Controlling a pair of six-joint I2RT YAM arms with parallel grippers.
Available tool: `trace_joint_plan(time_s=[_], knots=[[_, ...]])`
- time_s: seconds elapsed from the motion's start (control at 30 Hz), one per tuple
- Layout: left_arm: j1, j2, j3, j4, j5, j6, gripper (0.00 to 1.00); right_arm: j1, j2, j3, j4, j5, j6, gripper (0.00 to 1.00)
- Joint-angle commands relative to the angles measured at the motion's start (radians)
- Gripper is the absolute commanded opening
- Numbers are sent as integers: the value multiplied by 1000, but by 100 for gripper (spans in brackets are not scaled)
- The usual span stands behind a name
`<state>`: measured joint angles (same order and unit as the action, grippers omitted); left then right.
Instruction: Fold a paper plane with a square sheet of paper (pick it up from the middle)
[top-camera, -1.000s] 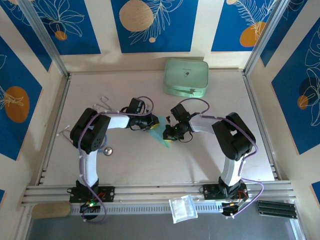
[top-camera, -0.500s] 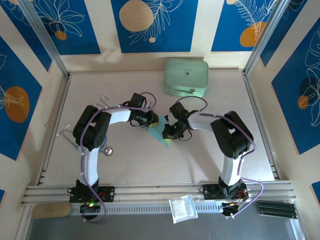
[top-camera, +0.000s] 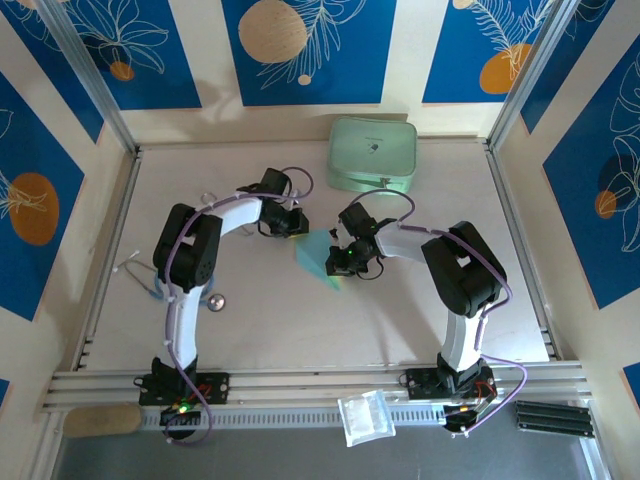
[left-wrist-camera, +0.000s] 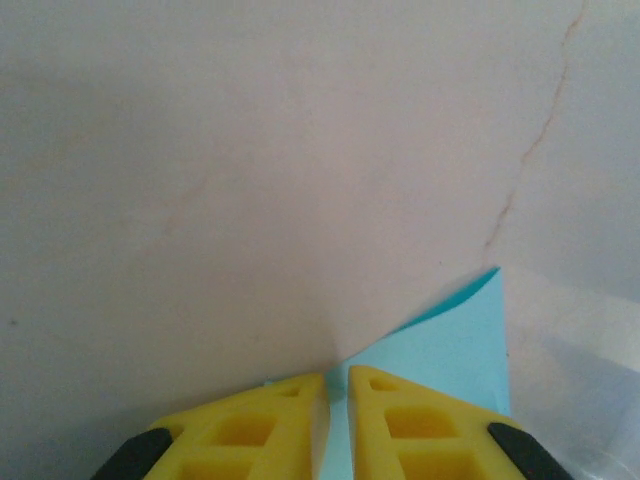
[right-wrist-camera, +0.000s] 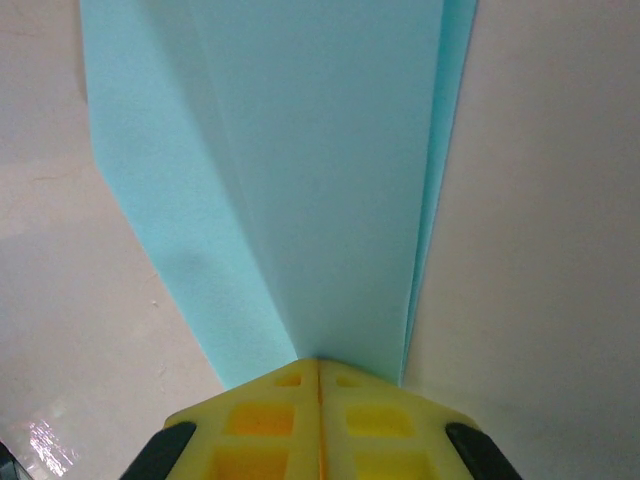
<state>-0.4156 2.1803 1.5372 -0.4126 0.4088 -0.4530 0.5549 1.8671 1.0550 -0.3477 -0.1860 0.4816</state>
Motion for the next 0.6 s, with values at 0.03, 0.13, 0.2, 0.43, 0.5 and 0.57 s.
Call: trace_joint_plan(time_s=[0.03, 0.13, 0.2, 0.43, 0.5, 0.57], knots=[[75, 38, 71, -51, -179, 72, 19, -15, 60, -56, -182, 115, -14, 9], [71, -21, 88, -52, -160, 61, 19, -15, 61, -44, -172, 92, -22, 9], [62, -83, 71, -42, -161, 47, 19, -15, 64, -29, -171, 78, -25, 9], [0, -248, -160, 168, -46, -108, 17, -22, 75, -14, -165, 30, -30, 9], [-27, -259, -229, 247, -9, -164, 16, -25, 78, -12, -166, 18, -32, 9], [-47, -258, -275, 303, 18, -209, 14, -30, 76, -11, -167, 9, -33, 9]])
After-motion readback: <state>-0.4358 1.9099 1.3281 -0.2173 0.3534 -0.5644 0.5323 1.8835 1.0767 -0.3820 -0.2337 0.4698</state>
